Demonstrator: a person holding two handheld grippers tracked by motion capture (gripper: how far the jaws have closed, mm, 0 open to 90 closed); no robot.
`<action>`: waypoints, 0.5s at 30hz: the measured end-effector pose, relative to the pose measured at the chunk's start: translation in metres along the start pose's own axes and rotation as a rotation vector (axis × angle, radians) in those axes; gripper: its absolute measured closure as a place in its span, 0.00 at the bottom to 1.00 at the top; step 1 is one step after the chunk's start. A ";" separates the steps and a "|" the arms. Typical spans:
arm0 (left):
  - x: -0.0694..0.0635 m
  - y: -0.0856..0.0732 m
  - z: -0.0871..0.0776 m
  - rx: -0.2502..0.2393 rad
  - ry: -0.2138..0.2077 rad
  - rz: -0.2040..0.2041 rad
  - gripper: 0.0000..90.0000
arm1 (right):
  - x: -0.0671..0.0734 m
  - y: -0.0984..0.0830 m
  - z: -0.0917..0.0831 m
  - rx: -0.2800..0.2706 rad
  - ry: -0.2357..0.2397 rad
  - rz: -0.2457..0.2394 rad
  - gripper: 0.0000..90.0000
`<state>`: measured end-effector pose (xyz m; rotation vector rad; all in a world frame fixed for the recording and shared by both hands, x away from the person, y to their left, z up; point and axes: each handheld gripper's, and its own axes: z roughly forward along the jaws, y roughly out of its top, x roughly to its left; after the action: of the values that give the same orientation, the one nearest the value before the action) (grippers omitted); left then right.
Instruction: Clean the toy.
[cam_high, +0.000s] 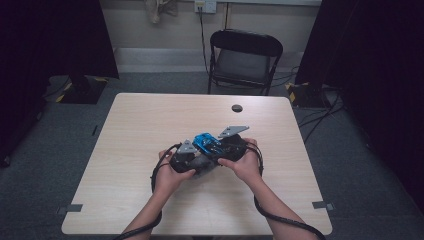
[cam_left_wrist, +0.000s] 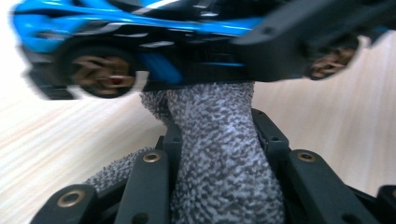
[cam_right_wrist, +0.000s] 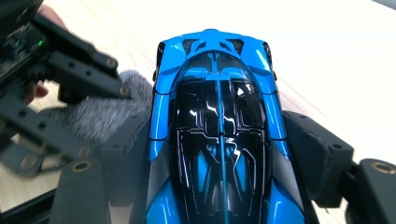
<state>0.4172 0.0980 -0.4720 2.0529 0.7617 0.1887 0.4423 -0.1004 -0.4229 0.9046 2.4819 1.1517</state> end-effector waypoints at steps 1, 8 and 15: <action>-0.004 0.000 0.002 0.001 -0.014 0.005 0.71 | -0.001 -0.001 0.001 -0.001 -0.008 0.008 0.31; -0.017 0.002 0.007 0.011 -0.059 0.017 0.71 | -0.003 -0.001 0.003 0.006 -0.011 0.005 0.31; -0.033 0.001 0.012 0.026 -0.122 0.054 0.71 | -0.004 -0.001 0.004 0.001 -0.011 0.014 0.31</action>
<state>0.3962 0.0703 -0.4729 2.0904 0.6376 0.0833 0.4469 -0.1004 -0.4262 0.9272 2.4714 1.1473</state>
